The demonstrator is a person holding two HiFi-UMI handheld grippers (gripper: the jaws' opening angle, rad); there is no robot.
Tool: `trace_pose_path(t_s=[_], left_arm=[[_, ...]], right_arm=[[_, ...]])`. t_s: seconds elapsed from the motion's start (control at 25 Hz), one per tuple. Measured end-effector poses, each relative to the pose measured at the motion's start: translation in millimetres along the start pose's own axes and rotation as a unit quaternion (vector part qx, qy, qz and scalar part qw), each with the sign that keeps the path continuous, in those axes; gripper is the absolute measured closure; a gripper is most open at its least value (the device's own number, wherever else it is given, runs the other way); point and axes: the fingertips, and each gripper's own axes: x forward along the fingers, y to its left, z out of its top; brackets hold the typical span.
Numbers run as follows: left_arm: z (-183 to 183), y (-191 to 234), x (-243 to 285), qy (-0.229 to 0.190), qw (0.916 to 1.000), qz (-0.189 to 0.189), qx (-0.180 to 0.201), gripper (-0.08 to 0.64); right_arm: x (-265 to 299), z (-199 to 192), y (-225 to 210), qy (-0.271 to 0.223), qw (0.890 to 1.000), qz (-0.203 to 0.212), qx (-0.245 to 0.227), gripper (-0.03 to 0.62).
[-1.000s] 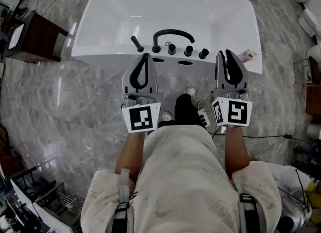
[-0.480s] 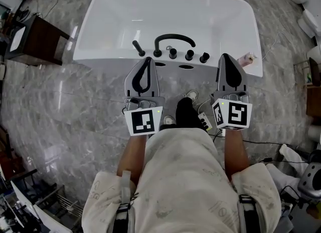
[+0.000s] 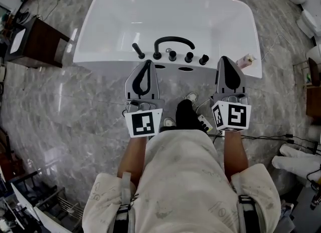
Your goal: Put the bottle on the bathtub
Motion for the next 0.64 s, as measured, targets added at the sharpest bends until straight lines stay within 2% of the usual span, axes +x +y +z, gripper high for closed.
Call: trace_pose_path(t_s=[0.64], left_arm=[[-1.1, -7.8, 1.4, 0.0, 0.9999, -0.014, -0.004, 0.558]], right_arm=[[-4.9, -0.2, -5.0, -0.003, 1.0, -0.007, 0.008, 0.603]])
